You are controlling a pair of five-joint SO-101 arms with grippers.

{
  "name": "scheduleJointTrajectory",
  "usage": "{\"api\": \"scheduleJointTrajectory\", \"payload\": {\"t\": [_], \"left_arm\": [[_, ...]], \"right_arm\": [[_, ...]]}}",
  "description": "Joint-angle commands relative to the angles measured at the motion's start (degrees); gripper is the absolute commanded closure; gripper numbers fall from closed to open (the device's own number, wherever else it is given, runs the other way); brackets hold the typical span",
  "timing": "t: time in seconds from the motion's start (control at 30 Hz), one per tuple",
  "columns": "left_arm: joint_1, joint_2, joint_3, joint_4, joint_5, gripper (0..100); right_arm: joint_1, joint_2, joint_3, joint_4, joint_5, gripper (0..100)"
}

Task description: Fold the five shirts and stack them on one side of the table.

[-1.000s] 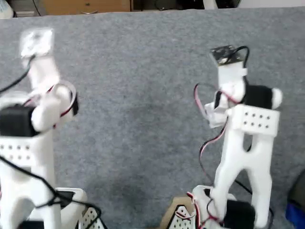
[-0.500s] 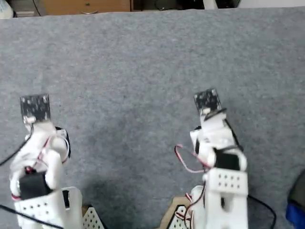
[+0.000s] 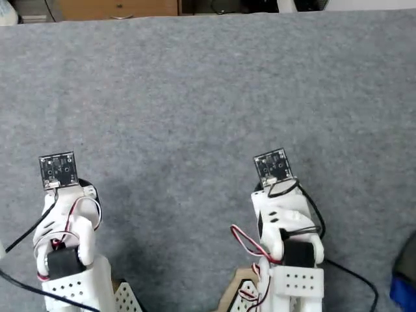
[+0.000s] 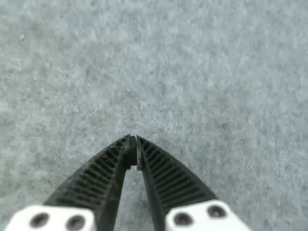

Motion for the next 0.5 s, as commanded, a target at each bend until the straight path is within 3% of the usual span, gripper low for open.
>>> {"api": "scheduleJointTrajectory", "payload": {"t": [0.0,0.13,0.47], "left_arm": [[-0.6,-0.5,1.6,-0.9,-0.5,98],[-0.6,-0.5,4.0,-1.0,-0.3,98],[-0.5,-0.4,5.2,-7.4,-0.1,98]], "right_arm": [[-0.5,-3.9,-0.2,7.2,-0.4,99.4],[-0.6,-4.6,-0.3,21.0,-0.4,99.4],[-0.6,-5.4,-0.3,21.1,-0.4,99.4]]}}
